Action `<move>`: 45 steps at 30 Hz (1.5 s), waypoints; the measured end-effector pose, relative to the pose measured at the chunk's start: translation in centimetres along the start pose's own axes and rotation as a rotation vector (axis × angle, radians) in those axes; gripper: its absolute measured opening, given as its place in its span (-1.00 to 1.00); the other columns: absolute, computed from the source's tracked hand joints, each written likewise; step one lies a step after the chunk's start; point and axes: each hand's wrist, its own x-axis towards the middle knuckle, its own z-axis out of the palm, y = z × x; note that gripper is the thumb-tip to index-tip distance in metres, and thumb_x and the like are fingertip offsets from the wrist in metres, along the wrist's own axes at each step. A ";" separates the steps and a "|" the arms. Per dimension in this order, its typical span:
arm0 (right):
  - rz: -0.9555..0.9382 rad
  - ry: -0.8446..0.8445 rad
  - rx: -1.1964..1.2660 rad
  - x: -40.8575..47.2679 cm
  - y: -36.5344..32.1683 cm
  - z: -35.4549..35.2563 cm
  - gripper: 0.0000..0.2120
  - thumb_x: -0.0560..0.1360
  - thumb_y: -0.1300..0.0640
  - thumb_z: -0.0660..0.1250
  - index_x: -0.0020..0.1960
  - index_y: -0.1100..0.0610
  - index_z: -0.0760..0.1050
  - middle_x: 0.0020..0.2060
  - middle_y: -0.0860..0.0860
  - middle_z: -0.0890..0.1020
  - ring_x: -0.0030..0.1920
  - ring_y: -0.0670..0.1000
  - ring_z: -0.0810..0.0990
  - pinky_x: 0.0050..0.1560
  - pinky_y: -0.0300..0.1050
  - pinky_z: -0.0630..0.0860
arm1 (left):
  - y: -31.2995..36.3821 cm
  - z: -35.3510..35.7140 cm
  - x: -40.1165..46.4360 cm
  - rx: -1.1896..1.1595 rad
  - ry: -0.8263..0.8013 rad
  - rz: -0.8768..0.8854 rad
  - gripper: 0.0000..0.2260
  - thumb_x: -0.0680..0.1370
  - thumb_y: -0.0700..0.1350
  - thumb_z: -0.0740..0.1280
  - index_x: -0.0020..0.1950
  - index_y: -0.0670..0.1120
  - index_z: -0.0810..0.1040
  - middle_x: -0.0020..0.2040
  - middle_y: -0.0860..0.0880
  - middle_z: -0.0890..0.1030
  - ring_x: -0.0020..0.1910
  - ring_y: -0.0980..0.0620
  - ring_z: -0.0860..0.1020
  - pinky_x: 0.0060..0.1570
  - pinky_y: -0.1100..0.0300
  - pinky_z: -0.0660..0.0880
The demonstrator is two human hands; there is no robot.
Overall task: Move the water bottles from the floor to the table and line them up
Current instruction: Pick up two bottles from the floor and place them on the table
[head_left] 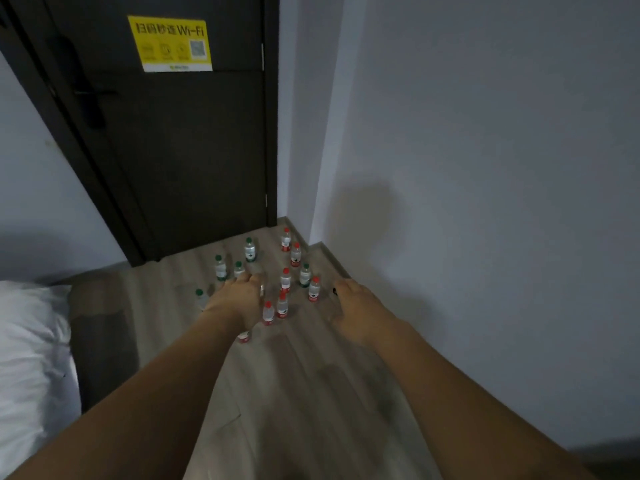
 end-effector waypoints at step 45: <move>0.493 -0.164 0.055 69.6 8.8 50.4 -0.51 0.61 -0.05 0.19 0.47 0.12 0.23 0.36 0.16 0.35 0.18 0.17 0.52 0.13 0.11 0.55 | -36.8 43.8 66.2 0.182 -0.387 0.040 -0.42 0.65 0.05 0.15 0.60 -0.01 -0.01 0.40 -0.16 0.38 0.31 -0.19 0.45 0.19 -0.06 0.43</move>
